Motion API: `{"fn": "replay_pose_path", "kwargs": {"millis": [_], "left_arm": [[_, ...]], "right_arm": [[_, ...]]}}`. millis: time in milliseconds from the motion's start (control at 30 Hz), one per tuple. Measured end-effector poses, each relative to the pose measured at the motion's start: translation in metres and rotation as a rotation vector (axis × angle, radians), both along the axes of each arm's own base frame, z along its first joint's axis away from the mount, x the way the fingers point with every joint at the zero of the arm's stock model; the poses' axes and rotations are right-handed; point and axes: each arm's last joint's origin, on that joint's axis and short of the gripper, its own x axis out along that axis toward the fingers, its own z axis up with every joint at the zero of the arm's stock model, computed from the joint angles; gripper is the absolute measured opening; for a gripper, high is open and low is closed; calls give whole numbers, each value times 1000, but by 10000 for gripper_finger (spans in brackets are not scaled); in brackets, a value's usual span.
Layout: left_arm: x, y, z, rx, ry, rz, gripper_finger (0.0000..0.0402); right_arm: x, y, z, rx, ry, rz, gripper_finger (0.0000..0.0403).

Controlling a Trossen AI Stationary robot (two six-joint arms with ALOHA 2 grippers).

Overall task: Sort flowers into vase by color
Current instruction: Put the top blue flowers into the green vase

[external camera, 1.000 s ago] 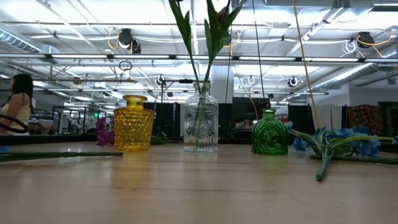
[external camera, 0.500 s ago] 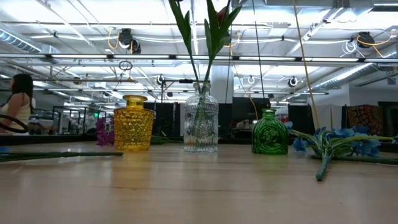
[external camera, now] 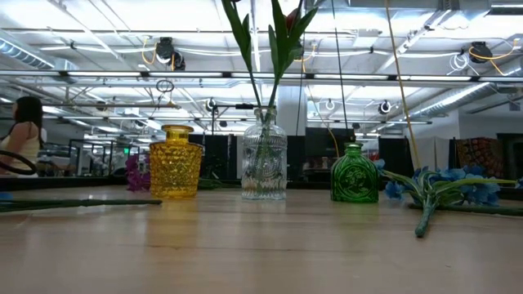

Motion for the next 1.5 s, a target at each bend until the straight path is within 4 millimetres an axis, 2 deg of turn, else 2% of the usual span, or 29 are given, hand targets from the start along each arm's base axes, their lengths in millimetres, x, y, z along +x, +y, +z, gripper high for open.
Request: {"fn": "replay_pose_path", "kwargs": {"millis": [200,433,500,667,800,1100,1200,1367,1500], "left_arm": [[0,0,0,1,2,0,15],[0,0,0,1,4,1,15],[0,0,-1,1,4,1,15],[0,0,-1,-1,7,1,20],[0,0,-1,-68,16,13,45],[-2,2,-6,-60,88,51,177],[-7,3,-5,-40,121,60,207],[-19,4,3,-26,149,50,216],[-31,4,12,-35,171,36,216]], "right_arm": [[0,0,0,0,-1,2,130],[0,0,0,10,-2,5,27],[0,0,0,1,-1,4,10],[0,0,0,-13,4,1,5],[-2,-1,1,-29,13,-7,3],[-20,-13,13,-36,70,-53,1],[-31,-15,19,-33,78,-78,1],[-51,-22,15,-36,71,-194,1],[-71,-35,7,5,-9,-205,0]]}}
